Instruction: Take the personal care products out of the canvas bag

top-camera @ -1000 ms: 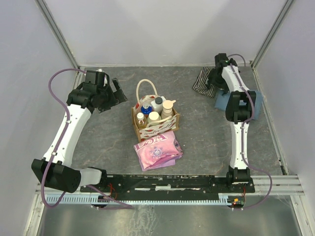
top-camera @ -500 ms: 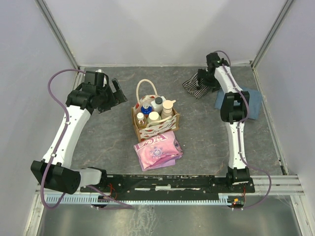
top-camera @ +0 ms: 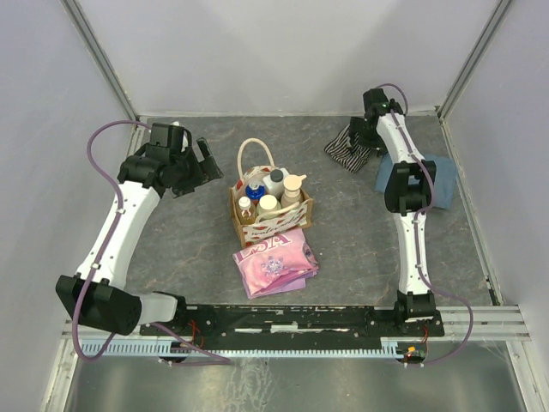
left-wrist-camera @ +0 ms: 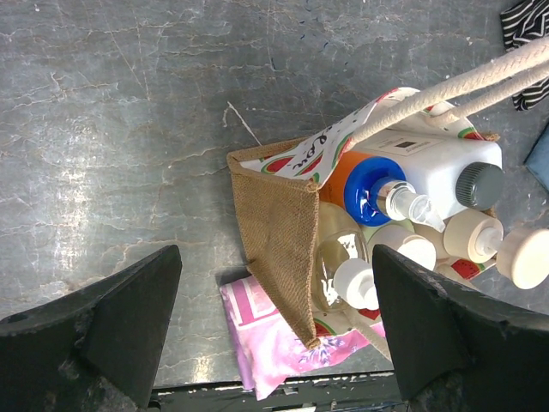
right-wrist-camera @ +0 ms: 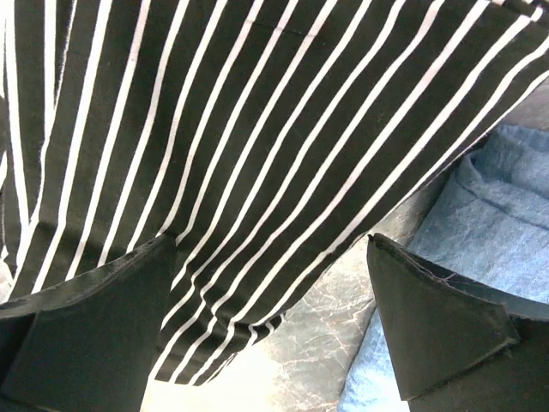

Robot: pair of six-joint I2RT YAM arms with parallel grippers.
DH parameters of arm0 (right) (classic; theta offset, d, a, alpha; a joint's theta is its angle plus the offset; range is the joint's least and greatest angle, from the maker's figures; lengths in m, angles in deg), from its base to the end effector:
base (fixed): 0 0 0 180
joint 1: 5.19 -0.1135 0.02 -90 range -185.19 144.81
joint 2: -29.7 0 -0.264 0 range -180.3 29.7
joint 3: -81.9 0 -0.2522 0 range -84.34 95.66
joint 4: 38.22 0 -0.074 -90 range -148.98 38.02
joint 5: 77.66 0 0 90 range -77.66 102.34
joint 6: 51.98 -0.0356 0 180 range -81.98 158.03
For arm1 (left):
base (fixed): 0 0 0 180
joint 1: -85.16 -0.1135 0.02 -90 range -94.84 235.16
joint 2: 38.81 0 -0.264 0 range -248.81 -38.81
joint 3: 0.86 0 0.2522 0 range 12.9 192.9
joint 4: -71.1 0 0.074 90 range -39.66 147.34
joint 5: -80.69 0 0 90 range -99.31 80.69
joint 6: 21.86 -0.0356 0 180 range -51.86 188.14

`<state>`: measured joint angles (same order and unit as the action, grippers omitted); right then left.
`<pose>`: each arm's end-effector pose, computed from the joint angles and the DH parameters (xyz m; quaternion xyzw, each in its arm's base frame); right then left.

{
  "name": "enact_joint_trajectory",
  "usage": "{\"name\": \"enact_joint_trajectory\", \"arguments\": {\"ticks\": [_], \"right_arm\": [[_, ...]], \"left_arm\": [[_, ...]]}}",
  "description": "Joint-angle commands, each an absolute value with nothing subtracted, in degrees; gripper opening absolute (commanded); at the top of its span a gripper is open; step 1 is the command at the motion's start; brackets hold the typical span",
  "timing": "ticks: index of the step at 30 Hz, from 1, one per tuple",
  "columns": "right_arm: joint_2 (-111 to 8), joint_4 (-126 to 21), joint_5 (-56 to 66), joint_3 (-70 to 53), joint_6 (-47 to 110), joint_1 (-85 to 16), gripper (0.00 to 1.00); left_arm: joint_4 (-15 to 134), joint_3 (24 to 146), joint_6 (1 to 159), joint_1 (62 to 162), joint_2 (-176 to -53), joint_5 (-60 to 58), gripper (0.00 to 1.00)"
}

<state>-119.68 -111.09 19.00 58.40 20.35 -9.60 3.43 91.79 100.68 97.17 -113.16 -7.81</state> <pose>0.5411 0.0376 0.1795 0.1248 0.9681 -0.0156 0.2167 0.2537 -0.0549 0.3637 -0.1626 0.9235 -0.1429 0.3166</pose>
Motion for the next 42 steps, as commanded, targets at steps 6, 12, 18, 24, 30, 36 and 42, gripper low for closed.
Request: {"name": "enact_joint_trajectory", "arguments": {"ticks": [6, 12, 18, 24, 30, 36, 42], "right_arm": [[-126.18, -117.94, 26.78, 68.7, 17.33, -5.06, 1.0], [-118.23, -112.93, 25.13, 57.02, 17.2, -4.49, 1.0], [-108.62, -103.01, 12.44, 44.66, 21.66, -7.14, 1.0], [-107.23, -101.97, 12.49, 47.81, 23.77, -12.4, 1.0], [-110.1, -104.28, 14.32, 55.84, 22.58, -14.67, 1.0], [-106.74, -101.88, 20.5, 53.13, 25.98, -17.32, 1.0], [-106.87, -98.63, 14.41, 54.26, 28.15, -18.17, 1.0]], "left_arm": [[3.52, 94.26, 100.41, 97.11, -112.56, -7.78, 0.98], [3.79, 93.54, 100.78, 97.17, -112.46, -7.26, 0.98], [4.76, 92.05, 101.62, 97.22, -111.89, -5.97, 0.97], [4.7, 91.4, 101.59, 97.2, -110.46, -6.48, 0.97], [4.13, 91.23, 101.28, 97.26, -110.14, -7.07, 0.97], [4.2, 91.23, 101.11, 97.21, -110.35, -7.08, 0.97], [5.12, 90.17, 101.18, 97.25, -111.04, -6.04, 0.97]]}}
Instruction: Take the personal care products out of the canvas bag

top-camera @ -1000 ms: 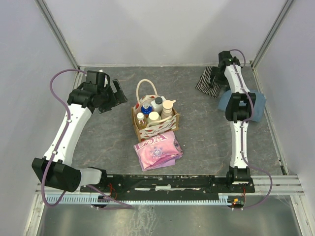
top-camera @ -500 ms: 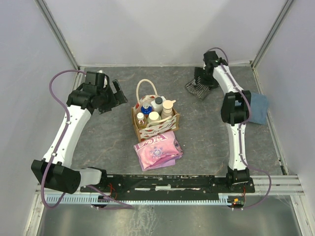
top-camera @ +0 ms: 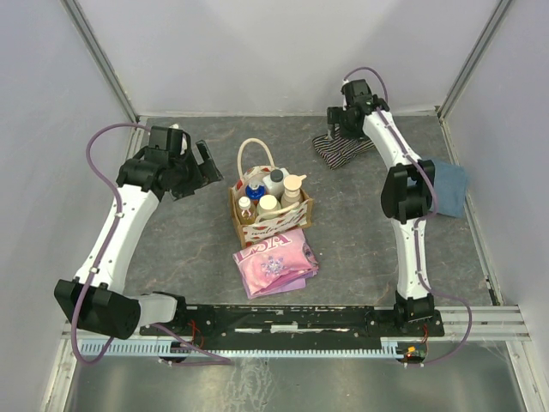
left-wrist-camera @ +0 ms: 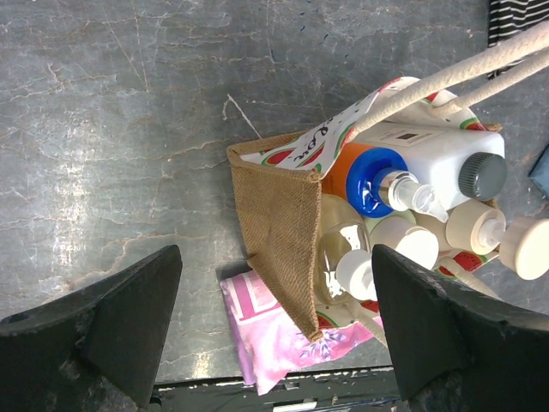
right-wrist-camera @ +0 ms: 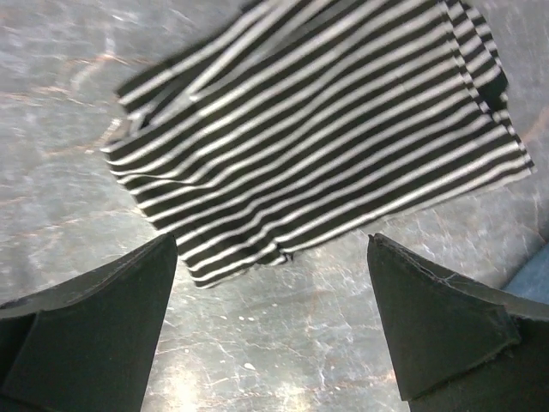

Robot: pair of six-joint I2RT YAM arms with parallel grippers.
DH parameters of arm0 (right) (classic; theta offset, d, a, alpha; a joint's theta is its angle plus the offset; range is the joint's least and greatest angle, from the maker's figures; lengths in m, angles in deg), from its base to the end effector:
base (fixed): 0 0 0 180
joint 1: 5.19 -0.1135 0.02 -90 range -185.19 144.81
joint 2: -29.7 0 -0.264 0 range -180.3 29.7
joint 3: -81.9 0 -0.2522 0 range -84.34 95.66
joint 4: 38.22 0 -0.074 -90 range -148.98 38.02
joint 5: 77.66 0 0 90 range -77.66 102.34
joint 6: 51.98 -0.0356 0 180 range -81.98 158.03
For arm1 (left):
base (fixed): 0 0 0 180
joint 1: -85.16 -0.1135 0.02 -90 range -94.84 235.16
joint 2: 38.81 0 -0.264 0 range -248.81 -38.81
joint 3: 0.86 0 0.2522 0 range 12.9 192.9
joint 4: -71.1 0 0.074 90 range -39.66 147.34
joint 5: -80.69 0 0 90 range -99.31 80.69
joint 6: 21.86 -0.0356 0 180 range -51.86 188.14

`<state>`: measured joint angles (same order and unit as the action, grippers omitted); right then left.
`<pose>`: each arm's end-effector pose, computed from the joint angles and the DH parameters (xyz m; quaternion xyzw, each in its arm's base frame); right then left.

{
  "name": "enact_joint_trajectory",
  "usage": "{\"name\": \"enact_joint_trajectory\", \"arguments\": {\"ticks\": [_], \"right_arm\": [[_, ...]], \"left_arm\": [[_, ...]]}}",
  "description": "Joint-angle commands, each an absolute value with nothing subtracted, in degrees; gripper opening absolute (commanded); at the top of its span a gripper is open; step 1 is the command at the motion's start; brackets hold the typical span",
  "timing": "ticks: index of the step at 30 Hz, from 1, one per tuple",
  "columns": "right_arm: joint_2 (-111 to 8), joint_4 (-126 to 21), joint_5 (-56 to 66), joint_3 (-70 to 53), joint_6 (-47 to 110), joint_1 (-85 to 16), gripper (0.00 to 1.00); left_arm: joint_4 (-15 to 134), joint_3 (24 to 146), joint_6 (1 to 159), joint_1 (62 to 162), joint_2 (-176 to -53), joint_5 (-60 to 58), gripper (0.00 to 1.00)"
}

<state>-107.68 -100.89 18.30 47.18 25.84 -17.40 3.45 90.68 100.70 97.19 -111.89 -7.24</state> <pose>0.5160 0.1079 0.2376 0.0155 0.9518 0.0154 0.3059 0.2482 -0.0542 0.3630 -0.1608 0.9232 -0.1479 0.3161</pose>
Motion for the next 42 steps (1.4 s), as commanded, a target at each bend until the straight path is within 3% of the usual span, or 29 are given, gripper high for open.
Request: {"name": "enact_joint_trajectory", "arguments": {"ticks": [1, 4, 9, 17, 28, 39, 42], "right_arm": [[-109.84, -100.85, 12.29, 58.87, 27.96, -18.12, 1.0], [-116.78, -104.99, 4.58, 68.67, 26.07, -18.02, 1.0], [-118.35, -99.12, -1.83, 61.4, 20.35, -17.88, 1.0], [-124.52, -103.33, -4.3, 65.57, 15.49, -14.9, 1.0], [-118.07, -114.19, 21.32, 57.52, 16.77, -6.56, 1.0], [-101.45, -107.02, 43.92, 44.32, 21.76, -11.68, 1.0], [-94.71, -103.88, 42.22, 36.92, 22.36, -12.84, 1.0]], "left_arm": [[5.18, 90.11, 101.23, 97.22, -111.05, -5.99, 0.97], [5.17, 90.07, 101.2, 97.22, -110.71, -6.05, 0.97], [4.77, 90.15, 100.55, 97.14, -109.92, -6.51, 0.97], [4.05, 90.24, 99.63, 97.13, -109.42, -6.65, 0.98], [3.89, 90.77, 99.59, 97.14, -109.06, -5.76, 0.98], [4.01, 90.09, 100.9, 97.12, -107.17, -5.93, 0.98], [3.95, 89.63, 101.37, 97.18, -106.54, -6.16, 0.98]]}}
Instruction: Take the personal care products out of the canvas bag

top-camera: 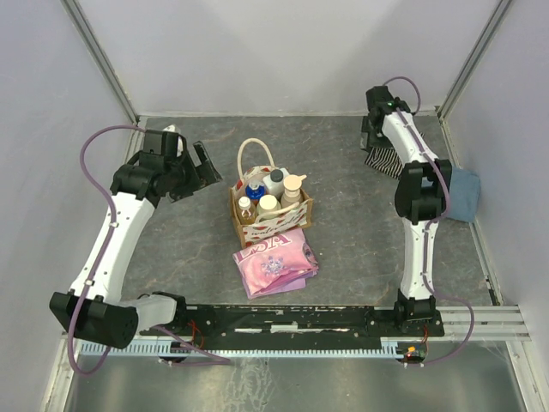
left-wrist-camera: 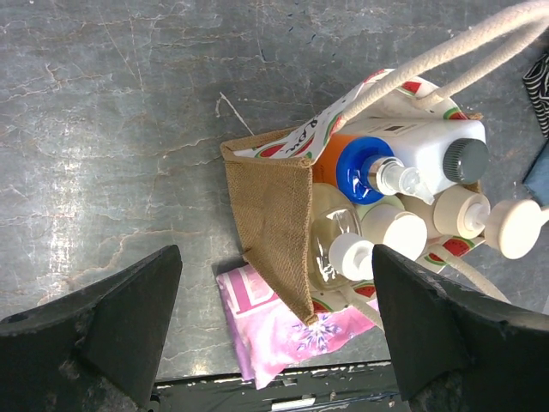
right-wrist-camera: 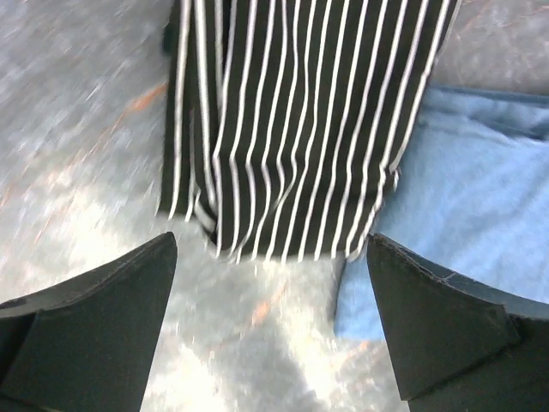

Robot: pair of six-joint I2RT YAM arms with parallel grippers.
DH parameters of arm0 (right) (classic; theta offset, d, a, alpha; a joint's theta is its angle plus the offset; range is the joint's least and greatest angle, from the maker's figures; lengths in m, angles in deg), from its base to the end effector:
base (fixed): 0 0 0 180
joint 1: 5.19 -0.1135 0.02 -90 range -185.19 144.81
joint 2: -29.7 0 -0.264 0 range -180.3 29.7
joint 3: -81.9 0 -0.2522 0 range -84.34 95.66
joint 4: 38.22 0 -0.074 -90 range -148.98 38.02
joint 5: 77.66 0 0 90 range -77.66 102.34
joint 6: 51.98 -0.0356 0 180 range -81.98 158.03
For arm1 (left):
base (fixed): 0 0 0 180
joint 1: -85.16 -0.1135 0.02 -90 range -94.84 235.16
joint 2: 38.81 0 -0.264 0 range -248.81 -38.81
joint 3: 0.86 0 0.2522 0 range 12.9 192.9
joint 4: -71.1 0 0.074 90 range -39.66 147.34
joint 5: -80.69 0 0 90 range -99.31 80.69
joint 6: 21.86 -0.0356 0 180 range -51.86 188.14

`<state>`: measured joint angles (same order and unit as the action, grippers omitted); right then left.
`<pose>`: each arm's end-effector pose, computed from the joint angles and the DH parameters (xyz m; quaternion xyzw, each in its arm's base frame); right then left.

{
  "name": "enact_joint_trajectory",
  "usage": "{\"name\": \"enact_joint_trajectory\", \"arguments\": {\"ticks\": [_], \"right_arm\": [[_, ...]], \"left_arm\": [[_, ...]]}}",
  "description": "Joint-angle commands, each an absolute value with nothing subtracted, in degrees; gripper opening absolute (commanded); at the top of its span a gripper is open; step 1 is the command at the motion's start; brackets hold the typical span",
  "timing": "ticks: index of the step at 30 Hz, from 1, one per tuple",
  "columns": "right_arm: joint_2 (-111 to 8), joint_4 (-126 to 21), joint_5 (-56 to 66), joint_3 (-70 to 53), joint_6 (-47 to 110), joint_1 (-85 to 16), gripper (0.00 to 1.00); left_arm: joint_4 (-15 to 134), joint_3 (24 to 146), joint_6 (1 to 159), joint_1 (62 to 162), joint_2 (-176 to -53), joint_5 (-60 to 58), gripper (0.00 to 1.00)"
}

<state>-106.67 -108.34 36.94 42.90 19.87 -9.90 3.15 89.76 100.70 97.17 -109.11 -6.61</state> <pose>0.5061 0.0268 0.2192 0.1566 0.9429 -0.1629 0.2445 0.2357 -0.0519 0.3687 -0.1579 0.9187 -0.1573 0.3260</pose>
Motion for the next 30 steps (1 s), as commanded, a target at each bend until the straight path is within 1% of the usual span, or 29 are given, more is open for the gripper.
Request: {"name": "enact_joint_trajectory", "arguments": {"ticks": [1, 2, 5, 6, 11, 17, 19, 22, 23, 28, 30], "right_arm": [[-92.36, -103.14, 39.62, 34.56, 22.27, -13.21, 1.0], [-88.91, -102.07, 35.32, 31.96, 22.72, -13.85, 1.0], [-81.05, -100.6, 28.73, 24.33, 23.32, -17.72, 1.0], [-78.58, -100.73, 28.3, 22.02, 23.23, -19.88, 1.0], [-66.87, -107.24, 21.37, 12.63, 17.99, -30.08, 1.0], [-54.93, -112.28, 20.62, -2.48, 11.87, -40.71, 1.0], [-51.28, -112.32, 20.13, -7.01, 10.42, -41.83, 1.0], [-46.56, -112.58, 21.34, -11.33, 8.37, -42.14, 1.0], [-45.44, -112.62, 21.59, -12.01, 7.69, -42.19, 1.0], [-43.13, -113.54, 22.09, -12.16, 6.89, -42.13, 1.0], [-42.95, -113.76, 23.1, -12.05, 7.05, -42.12, 1.0]], "left_arm": [[4.1, 89.38, 101.51, 97.14, -106.43, -6.29, 0.98], [4.35, 89.04, 101.54, 97.16, -106.51, -6.57, 0.98], [4.99, 88.67, 101.62, 97.17, -107.03, -7.22, 0.98], [5.23, 88.73, 101.7, 97.22, -107.27, -7.42, 0.98], [5.66, 89.52, 101.98, 97.2, -107.83, -9.21, 0.98], [5.52, 87.0, 102.38, 98.65, -106.85, -5.73, 0.97], [5.96, 84.64, 103.22, 102.09, -105.11, -5.84, 0.94], [7.3, 79.88, 107.2, 109.56, -101.65, -7.25, 0.83], [7.38, 77.72, 109.68, 112.28, -100.78, -8.27, 0.82], [10.04, 66.74, 119.46, 122.67, -94.66, -9.71, 0.83], [10.14, 64.29, 123.43, 126.18, -92.87, -10.74, 0.85]]}}
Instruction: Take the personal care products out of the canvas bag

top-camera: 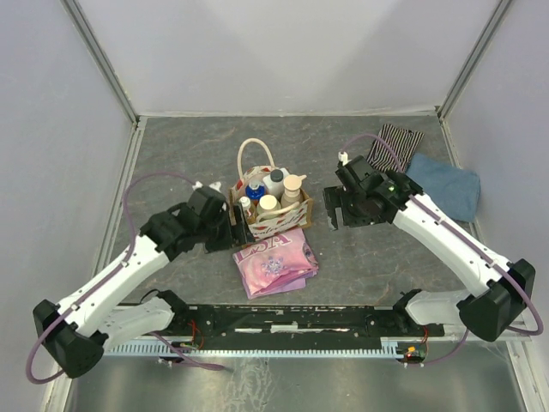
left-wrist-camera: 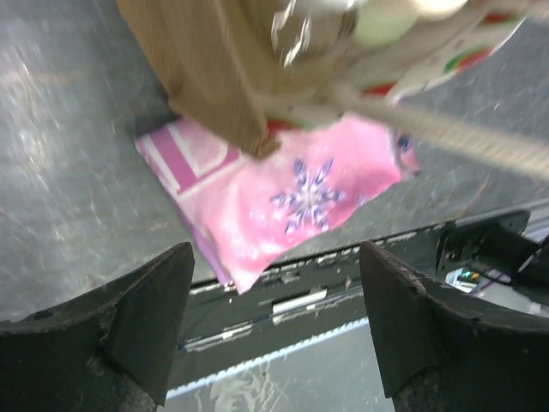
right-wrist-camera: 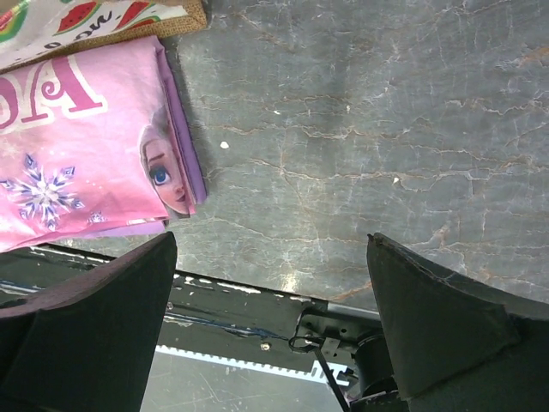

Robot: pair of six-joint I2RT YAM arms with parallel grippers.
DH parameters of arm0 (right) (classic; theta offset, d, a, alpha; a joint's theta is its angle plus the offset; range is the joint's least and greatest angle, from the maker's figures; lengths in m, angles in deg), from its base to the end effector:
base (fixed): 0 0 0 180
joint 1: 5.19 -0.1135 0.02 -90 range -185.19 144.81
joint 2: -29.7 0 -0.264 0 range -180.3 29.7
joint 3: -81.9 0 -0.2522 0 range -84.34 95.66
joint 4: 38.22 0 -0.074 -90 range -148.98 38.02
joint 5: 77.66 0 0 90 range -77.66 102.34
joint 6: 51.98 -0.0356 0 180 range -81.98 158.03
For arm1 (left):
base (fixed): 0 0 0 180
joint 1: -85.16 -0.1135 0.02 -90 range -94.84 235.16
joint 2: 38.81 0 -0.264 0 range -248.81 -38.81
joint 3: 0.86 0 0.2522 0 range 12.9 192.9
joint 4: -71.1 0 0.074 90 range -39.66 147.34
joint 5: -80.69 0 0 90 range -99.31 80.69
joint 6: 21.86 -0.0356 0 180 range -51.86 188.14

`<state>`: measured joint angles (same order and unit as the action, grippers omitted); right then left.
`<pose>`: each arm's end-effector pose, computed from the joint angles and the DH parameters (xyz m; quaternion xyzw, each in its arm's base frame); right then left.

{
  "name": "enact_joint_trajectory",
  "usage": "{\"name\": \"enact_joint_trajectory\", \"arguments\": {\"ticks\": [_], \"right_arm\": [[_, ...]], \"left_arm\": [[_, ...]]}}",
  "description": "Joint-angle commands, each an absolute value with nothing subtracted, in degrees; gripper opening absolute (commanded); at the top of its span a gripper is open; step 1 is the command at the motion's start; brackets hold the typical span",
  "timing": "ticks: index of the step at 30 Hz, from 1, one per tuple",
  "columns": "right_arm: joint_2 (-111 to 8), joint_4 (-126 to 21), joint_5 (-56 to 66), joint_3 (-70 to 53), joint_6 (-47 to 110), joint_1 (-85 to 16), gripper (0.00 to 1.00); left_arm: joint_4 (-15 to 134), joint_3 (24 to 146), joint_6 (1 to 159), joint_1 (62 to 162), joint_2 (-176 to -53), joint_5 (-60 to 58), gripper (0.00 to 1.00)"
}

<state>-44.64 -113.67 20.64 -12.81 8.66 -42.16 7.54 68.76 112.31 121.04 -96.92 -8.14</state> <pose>0.1975 0.1423 0.3170 -0.0486 0.9717 0.0613 0.2229 0.1576 -0.1149 0.3016 -0.0650 0.9434 -0.2165 0.2428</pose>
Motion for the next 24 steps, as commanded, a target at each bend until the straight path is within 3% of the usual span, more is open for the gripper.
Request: {"name": "enact_joint_trajectory", "arguments": {"ticks": [1, 7, 13, 24], "right_arm": [[-43.02, -113.77, 23.63, -11.9, 7.21, -42.11, 1.0], [-44.26, -113.84, 24.35, -10.18, 7.53, -42.15, 1.0], [-42.47, -113.27, 23.56, -9.72, 6.34, -42.16, 1.0], [-39.8, -114.34, 24.9, -7.55, 6.95, -42.15, 1.0]], "left_arm": [[10.49, 63.32, 124.95, 128.02, -92.14, -11.3, 0.85], [18.22, 58.67, 130.82, 139.51, -95.25, -15.12, 0.89], [25.02, 61.44, 130.32, 142.37, -107.01, -20.73, 0.95], [13.5, 64.39, 134.49, 142.3, -122.98, -24.5, 1.0]]}}
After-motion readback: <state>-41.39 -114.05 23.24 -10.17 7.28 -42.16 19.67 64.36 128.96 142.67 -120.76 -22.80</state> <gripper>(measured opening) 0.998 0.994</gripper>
